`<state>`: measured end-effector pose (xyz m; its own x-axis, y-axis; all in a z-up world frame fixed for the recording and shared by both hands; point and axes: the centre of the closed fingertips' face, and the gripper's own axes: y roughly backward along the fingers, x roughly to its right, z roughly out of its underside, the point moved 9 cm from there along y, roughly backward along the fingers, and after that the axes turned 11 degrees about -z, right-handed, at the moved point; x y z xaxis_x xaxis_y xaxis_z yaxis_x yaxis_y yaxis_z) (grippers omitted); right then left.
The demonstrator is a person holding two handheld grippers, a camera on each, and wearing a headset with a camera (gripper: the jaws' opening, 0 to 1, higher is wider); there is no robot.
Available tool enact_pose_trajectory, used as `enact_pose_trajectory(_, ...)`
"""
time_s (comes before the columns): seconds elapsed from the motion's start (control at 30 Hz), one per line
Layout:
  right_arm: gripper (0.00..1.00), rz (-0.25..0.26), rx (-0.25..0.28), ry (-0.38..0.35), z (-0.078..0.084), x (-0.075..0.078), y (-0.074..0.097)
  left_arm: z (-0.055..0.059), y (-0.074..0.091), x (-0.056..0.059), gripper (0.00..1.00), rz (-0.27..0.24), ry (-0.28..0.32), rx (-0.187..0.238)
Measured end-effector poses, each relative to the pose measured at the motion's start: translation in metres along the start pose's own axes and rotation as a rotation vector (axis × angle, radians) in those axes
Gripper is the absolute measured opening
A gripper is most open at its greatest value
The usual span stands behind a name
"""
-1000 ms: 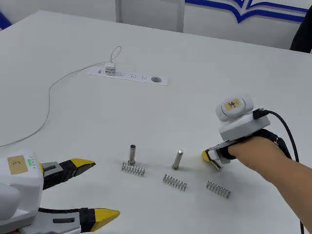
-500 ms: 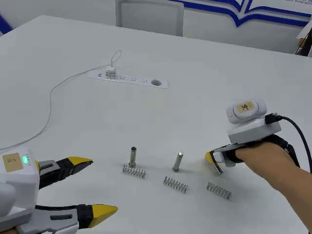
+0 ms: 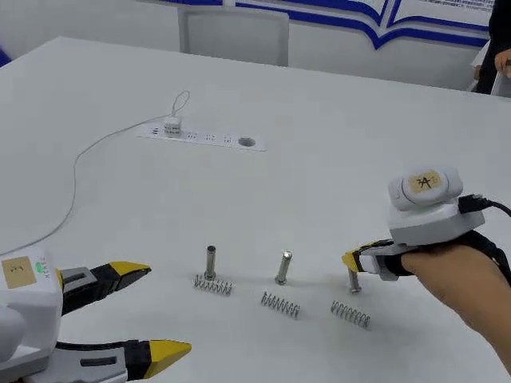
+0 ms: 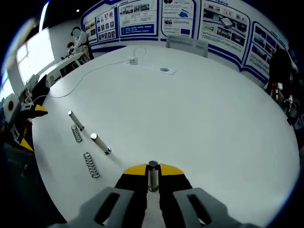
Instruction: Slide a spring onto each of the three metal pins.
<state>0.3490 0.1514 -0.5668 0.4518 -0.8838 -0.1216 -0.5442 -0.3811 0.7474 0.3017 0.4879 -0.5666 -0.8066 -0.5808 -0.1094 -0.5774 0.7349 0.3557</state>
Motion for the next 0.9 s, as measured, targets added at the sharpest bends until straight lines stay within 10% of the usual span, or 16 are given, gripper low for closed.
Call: enact_pose_trajectory(0.9, 0.09, -0.017, 0.048, -0.002, 0.017, -0.007, 0.015, -0.001, 0.000, 0.006, 0.65, 0.014, -0.008, 0.000)
